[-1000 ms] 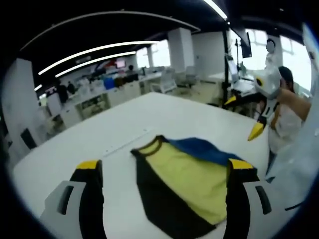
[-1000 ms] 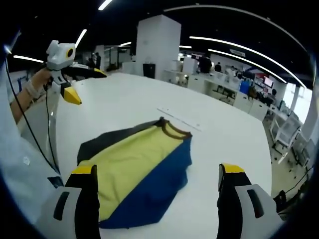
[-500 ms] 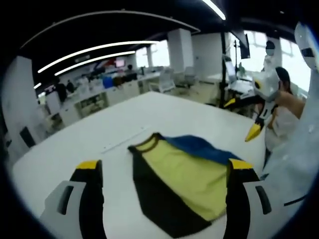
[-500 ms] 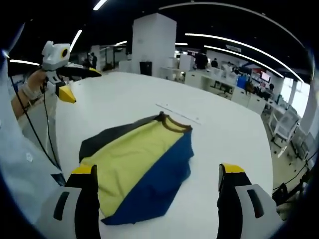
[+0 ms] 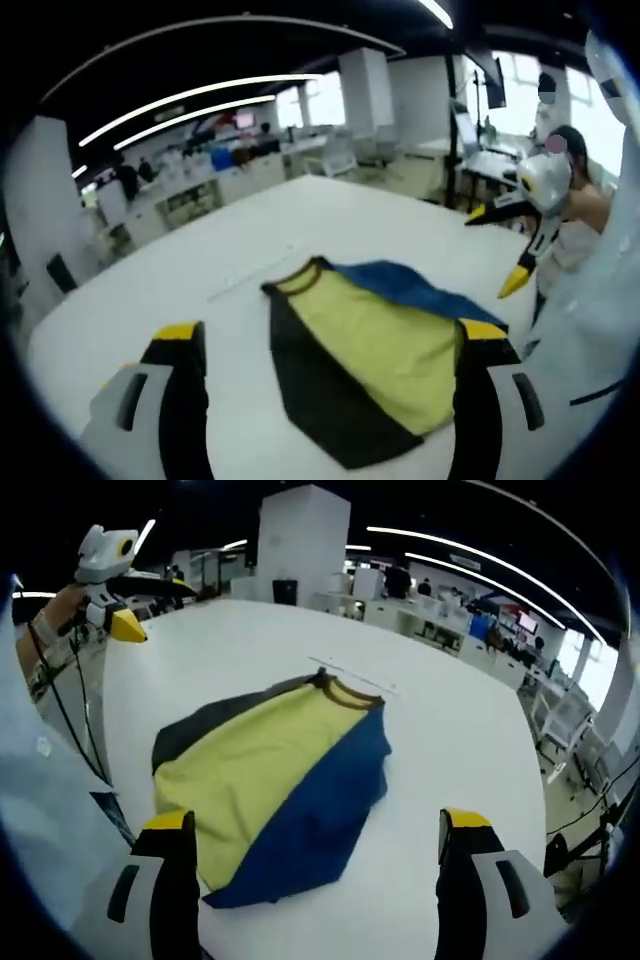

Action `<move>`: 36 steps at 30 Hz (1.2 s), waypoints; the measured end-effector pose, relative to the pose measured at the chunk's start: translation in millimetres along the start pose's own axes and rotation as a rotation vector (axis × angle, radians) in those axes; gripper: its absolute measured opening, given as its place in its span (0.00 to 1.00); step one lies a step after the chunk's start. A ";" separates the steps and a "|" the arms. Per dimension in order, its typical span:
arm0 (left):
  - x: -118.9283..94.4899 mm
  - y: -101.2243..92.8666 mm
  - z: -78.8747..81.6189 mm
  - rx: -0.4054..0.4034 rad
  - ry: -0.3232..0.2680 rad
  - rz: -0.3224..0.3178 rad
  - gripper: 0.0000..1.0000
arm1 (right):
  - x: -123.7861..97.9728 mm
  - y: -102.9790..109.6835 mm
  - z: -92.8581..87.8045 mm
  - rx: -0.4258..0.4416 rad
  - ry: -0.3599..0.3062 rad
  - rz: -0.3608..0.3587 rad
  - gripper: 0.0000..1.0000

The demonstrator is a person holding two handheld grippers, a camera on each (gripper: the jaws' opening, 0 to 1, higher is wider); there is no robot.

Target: Fold the garment on the visible template until the final outline fits inside the template.

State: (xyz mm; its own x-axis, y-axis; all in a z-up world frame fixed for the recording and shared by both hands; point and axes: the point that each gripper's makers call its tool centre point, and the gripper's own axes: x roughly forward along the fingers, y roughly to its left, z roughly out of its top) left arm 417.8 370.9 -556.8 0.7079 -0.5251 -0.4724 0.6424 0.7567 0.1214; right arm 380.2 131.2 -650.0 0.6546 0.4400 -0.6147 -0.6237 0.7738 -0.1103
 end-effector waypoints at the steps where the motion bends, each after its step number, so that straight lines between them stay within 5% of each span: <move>1: -0.2 0.3 -1.0 0.000 0.004 0.003 1.00 | 0.5 2.4 -2.3 0.001 0.004 0.004 1.00; 14: -6.0 3.1 -3.7 -0.009 -0.001 0.022 1.00 | 7.0 18.7 -33.1 0.033 0.074 0.022 0.94; 36: -5.3 -0.5 -4.2 -0.030 -0.004 0.004 0.99 | 11.0 45.5 -71.6 0.119 0.141 0.110 0.61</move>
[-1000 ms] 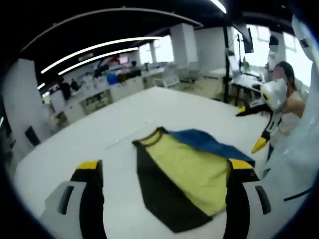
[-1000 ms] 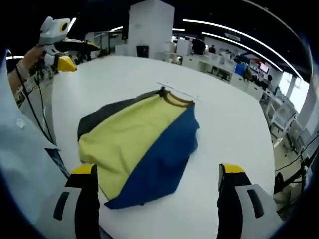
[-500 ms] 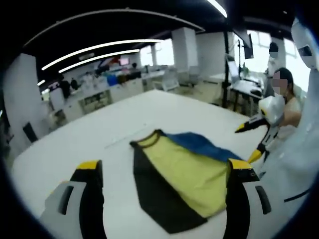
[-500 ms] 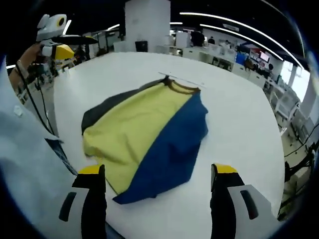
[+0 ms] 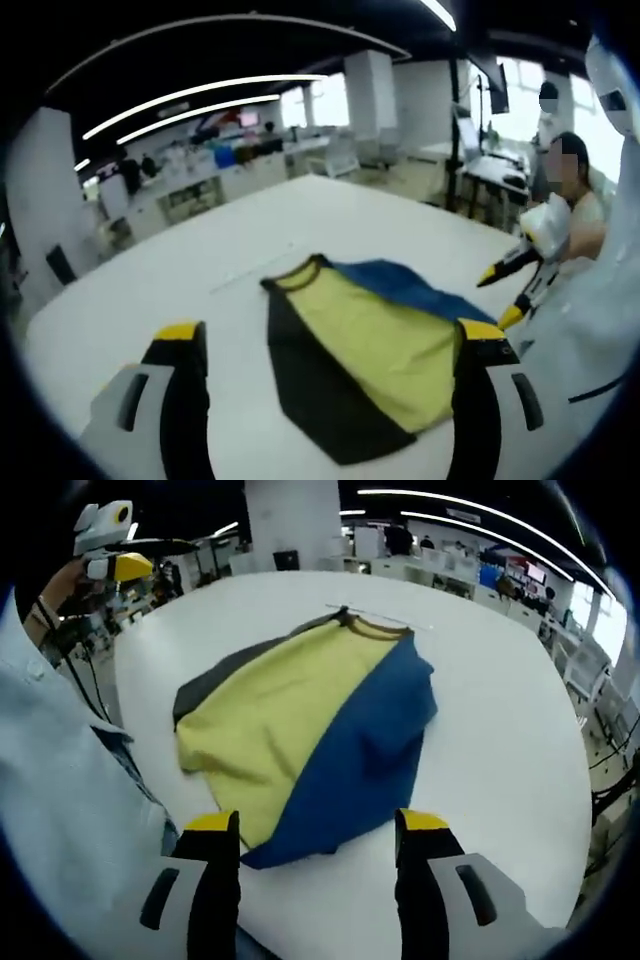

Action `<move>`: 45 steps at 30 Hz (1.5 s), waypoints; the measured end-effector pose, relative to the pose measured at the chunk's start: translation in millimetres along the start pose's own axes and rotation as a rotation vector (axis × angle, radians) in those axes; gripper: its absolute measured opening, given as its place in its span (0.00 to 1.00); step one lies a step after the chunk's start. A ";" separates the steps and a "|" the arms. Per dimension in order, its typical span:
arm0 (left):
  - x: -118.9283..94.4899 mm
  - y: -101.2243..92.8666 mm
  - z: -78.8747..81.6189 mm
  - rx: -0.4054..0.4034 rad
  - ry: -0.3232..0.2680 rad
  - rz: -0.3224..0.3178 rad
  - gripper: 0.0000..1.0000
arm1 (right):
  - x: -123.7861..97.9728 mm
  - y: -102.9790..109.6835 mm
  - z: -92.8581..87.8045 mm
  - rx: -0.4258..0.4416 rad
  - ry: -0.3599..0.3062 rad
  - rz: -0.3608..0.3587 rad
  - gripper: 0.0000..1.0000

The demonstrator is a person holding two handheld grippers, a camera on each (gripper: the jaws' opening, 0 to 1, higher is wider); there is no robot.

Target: Fold the garment on the visible template until the final outline fits inside the template.

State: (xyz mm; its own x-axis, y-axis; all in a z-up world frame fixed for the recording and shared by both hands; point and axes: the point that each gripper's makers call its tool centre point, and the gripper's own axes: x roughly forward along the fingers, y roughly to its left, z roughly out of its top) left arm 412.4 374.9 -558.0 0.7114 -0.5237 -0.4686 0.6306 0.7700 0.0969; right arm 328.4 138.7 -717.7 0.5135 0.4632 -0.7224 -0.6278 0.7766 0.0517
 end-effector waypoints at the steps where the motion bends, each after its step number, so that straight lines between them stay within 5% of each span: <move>1: 0.4 -0.4 -0.4 0.000 0.002 -0.001 0.98 | 0.5 1.2 -1.4 0.001 0.003 0.004 0.60; 10: 1.3 -1.5 -3.8 -0.007 0.014 -0.008 0.98 | 6.4 16.8 -15.6 0.058 0.039 0.067 0.37; 22: 2.0 -2.3 -4.1 -0.008 0.020 -0.022 0.96 | 6.6 13.6 -28.8 0.117 0.079 0.054 0.34; 32: 0.6 -2.3 -4.0 -0.008 0.021 -0.024 0.96 | 11.9 23.6 -39.4 0.202 0.109 0.125 0.21; 45: 0.6 -2.6 -9.2 -0.022 0.031 -0.015 0.96 | 12.1 26.6 -40.4 0.190 0.123 0.142 0.11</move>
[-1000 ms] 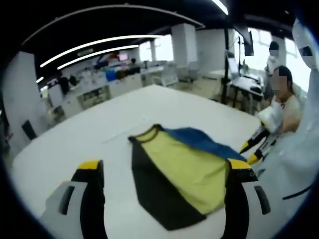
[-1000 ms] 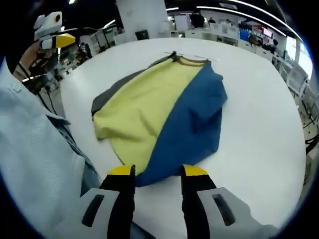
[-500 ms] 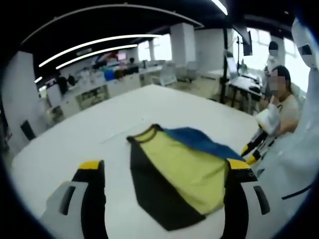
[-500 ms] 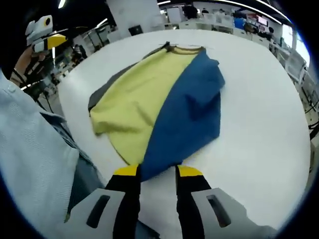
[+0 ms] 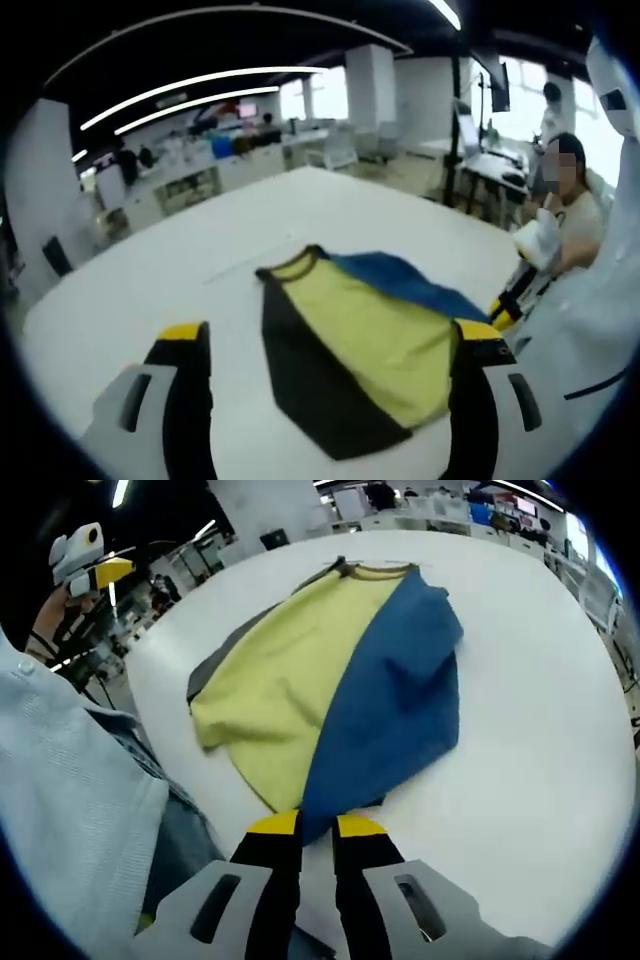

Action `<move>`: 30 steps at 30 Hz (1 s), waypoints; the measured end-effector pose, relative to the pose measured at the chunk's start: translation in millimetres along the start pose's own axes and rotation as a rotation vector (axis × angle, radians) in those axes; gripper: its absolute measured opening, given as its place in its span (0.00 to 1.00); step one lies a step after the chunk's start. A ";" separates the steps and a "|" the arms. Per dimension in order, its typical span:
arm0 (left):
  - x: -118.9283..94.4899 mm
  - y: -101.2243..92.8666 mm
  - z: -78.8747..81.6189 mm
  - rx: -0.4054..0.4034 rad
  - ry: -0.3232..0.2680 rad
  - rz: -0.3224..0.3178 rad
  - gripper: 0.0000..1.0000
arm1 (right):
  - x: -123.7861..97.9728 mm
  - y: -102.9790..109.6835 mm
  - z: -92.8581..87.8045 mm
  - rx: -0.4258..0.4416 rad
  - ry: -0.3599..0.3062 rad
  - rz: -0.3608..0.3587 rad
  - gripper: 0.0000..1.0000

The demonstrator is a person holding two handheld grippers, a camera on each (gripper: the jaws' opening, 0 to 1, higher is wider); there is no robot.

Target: Fold the garment on the visible template until the final outline fits inside the template.

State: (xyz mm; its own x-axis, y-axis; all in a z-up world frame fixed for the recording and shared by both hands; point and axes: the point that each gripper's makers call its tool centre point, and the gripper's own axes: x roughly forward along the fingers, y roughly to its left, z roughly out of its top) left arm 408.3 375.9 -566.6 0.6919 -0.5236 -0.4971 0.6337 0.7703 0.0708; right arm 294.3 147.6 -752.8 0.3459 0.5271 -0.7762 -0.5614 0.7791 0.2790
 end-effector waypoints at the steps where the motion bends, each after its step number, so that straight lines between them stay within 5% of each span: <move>1: -0.2 0.1 -0.1 -0.001 -0.001 0.001 0.96 | 0.1 0.2 -0.1 -0.002 0.001 0.000 0.09; 19: -3.3 1.0 -3.5 -0.011 -0.001 0.007 0.95 | -13.2 -3.3 3.7 -0.036 -0.022 -0.026 0.02; 30: -3.7 2.5 -4.6 -0.011 0.002 0.006 0.95 | -32.9 -16.2 16.4 0.089 -0.111 0.008 0.02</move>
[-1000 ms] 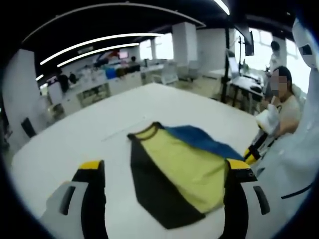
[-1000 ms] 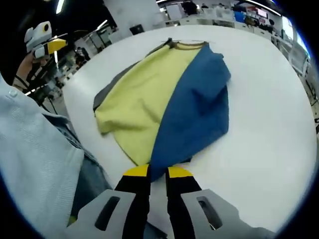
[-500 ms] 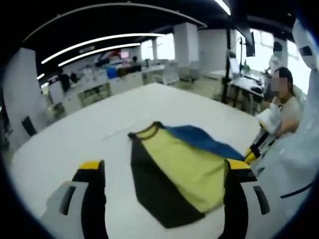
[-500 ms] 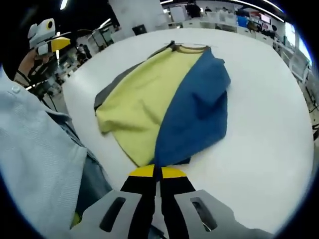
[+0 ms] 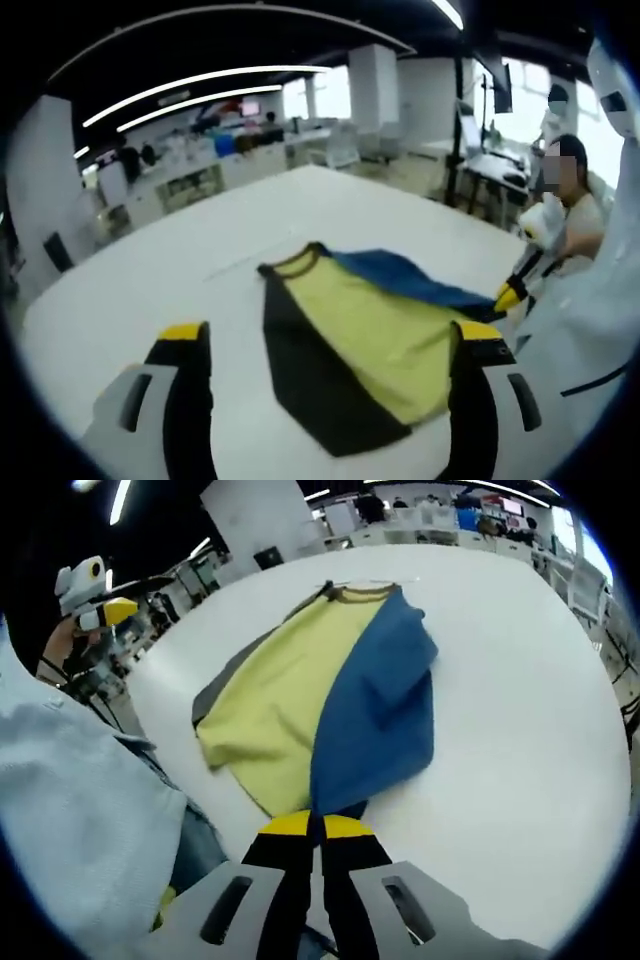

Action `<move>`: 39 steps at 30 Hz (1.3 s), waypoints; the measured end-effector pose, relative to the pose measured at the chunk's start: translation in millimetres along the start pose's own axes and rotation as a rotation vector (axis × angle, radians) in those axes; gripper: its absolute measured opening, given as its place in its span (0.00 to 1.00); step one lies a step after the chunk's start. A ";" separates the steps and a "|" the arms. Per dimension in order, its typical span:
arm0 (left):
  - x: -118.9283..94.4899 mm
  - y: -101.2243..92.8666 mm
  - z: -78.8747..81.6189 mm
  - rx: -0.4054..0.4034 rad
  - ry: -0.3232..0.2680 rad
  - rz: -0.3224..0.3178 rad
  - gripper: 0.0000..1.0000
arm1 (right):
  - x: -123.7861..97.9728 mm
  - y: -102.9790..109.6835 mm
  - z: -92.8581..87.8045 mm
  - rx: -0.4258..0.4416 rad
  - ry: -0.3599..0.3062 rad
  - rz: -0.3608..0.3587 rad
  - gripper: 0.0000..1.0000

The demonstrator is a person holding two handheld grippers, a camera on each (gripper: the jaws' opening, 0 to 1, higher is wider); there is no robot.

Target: Fold the garment on the visible template until the final outline fits inside the template.

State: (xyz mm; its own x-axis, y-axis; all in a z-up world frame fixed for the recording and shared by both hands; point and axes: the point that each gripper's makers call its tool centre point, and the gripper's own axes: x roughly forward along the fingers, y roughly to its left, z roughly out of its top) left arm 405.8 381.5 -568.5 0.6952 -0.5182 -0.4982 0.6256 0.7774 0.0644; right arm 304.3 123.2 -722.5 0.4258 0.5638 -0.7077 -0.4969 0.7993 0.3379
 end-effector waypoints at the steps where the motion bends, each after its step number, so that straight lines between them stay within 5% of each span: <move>1: -0.1 0.6 0.4 0.000 -0.002 0.002 0.95 | -3.5 -6.0 0.4 -0.001 -0.001 -0.013 0.02; 5: -0.5 2.1 0.8 0.000 -0.003 0.005 0.95 | -14.1 -31.9 0.6 0.015 -0.012 -0.084 0.02; 20: -4.1 4.4 4.3 0.008 -0.006 0.015 0.95 | -28.6 -76.1 -3.4 0.011 0.019 -0.154 0.02; 30: -7.1 3.5 -0.7 -0.006 -0.002 0.024 0.94 | -53.9 -77.2 32.9 0.035 -0.087 -0.111 0.02; 39: -9.7 3.6 -2.4 -0.009 -0.001 0.031 0.93 | -70.8 -76.8 46.8 0.041 -0.118 -0.078 0.02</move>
State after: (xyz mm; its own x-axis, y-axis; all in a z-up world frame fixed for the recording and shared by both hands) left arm 400.5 390.2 -565.5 0.7143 -0.4945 -0.4952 0.6007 0.7963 0.0714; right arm 347.7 31.7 -669.4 0.5490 0.5186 -0.6555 -0.4290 0.8479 0.3116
